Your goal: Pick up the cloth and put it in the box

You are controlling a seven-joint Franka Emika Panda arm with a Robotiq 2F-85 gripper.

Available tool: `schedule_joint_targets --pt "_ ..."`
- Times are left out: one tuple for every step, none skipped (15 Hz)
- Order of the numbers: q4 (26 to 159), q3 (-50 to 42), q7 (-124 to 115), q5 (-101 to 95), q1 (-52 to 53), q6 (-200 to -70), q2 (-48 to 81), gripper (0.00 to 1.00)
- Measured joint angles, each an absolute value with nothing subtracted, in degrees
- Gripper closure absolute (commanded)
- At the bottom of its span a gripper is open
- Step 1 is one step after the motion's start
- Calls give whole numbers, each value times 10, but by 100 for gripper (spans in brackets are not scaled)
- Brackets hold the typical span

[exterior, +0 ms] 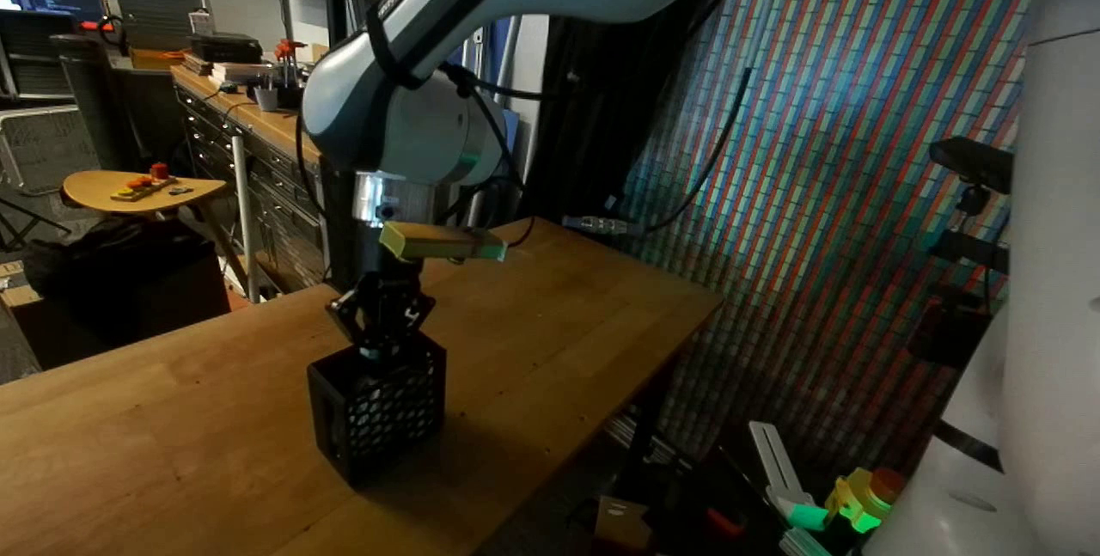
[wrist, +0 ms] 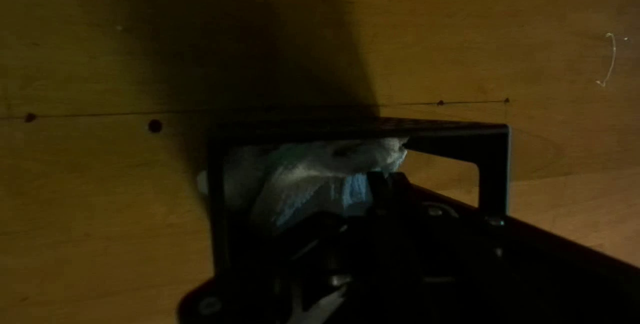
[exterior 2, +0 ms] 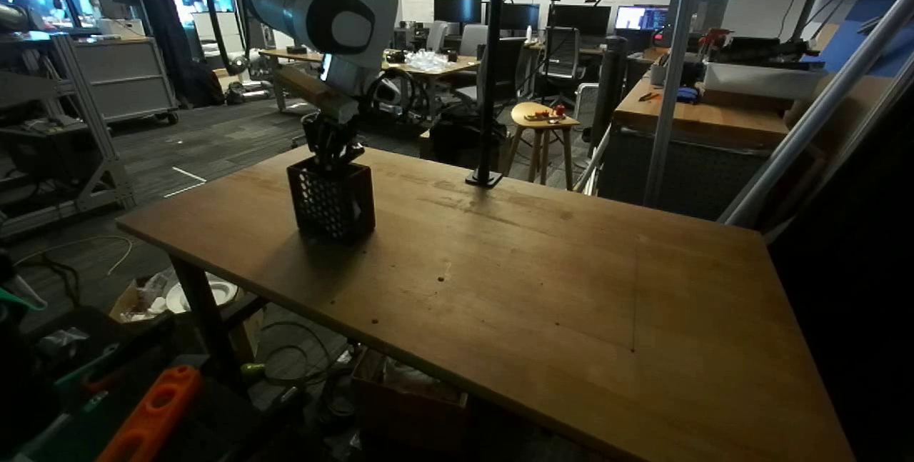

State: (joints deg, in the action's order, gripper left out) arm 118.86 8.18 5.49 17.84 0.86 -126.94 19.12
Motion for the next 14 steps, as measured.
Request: schedule_joint_targets --pt "1189 79 49 167 9 -1255 177 92" --pt "1188 77 44 158 9 -1241 164 92" --pt "1188 76 40 151 10 -1231 154 92" --pt "1188 75 36 145 10 -1223 145 92" --pt "1188 74 34 141 11 -1217 139 92" --pt "1188 73 31 138 12 -1215 135 92" --pt "1188 72 29 136 13 -1215 132 92" --pt "1188 72 27 134 15 -1215 131 92" --pt "1188 71 24 130 16 -1215 131 93" --pt "1188 71 22 125 17 -1215 131 92" --pt "1188 71 20 119 18 -1215 131 93" --pt "1188 70 18 111 19 -1215 131 92" --pt "1187 70 16 102 20 -1215 131 92" --pt "1187 69 14 93 22 -1215 131 92"
